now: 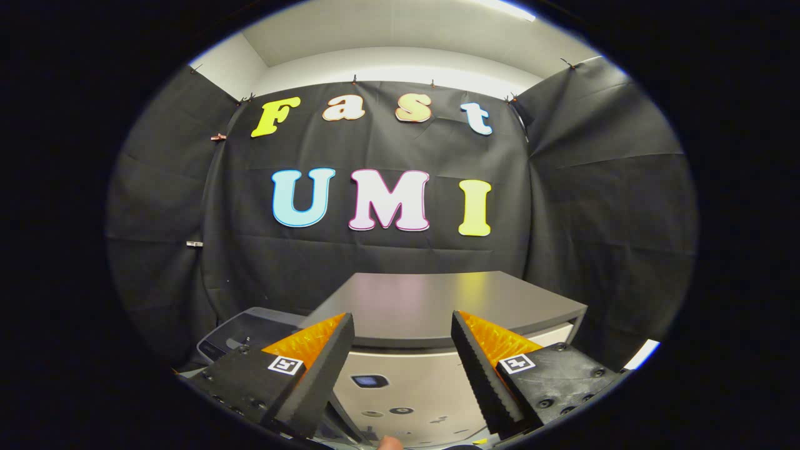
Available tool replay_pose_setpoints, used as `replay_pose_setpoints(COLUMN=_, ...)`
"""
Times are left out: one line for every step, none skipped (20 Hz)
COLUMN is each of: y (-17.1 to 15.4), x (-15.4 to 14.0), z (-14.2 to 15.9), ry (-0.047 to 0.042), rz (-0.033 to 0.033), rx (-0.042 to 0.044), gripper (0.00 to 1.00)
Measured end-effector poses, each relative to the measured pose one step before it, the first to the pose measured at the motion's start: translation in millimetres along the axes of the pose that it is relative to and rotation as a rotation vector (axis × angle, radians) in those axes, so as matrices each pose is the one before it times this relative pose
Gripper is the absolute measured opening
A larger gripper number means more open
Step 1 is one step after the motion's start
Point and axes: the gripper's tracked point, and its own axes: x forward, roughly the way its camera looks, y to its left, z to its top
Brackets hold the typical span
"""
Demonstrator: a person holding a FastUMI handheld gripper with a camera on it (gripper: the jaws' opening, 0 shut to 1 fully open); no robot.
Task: Put the clothes into the washing machine and then close the washing machine lid.
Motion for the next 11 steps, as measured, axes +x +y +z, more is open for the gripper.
replay_pose_setpoints(y=-8.66, x=-6.45, z=-7.70, ry=0.00017, rz=-0.00437, rx=-0.00363, gripper=0.98)
replay_pose_setpoints(y=-8.12, x=-4.06, z=-4.42, ry=-0.00901, rz=-0.00523, rx=-0.00136, gripper=0.98)
replay_pose_setpoints(y=-5.20, x=-4.22, z=-6.51, ry=0.00374, rz=0.00460, rx=0.00482, gripper=0.98)
replay_pose_setpoints(y=-3.59, x=-3.33, z=-4.86, ry=0.00292, rz=0.00275, rx=0.00221, gripper=0.98)
replay_pose_setpoints(y=-5.93, x=-2.33, z=-2.86, ry=-0.00004, rz=-0.00307, rx=0.00168, gripper=0.98)
replay_pose_setpoints(y=-2.56, x=-0.34, z=0.14, ry=-0.00197, rz=0.00145, rx=0.00944, gripper=0.98)
replay_pose_setpoints(y=0.37, x=-1.32, z=1.58, ry=-0.00789, rz=0.00261, rx=0.00296, gripper=0.98)
replay_pose_setpoints(y=-2.39, x=0.80, z=0.94, ry=-0.00325, rz=-0.00431, rx=-0.00073, gripper=0.98)
replay_pose_setpoints(y=-0.63, x=-0.57, z=-1.14, ry=0.00217, rz=0.00005, rx=0.00144, gripper=0.98)
replay_pose_setpoints(y=0.10, x=1.26, z=0.32, ry=-0.00026, rz=-0.00108, rx=0.00477, gripper=0.98)
replay_pose_setpoints(y=-0.39, x=1.09, z=-0.42, ry=0.00084, rz=-0.00510, rx=0.00698, gripper=0.98)
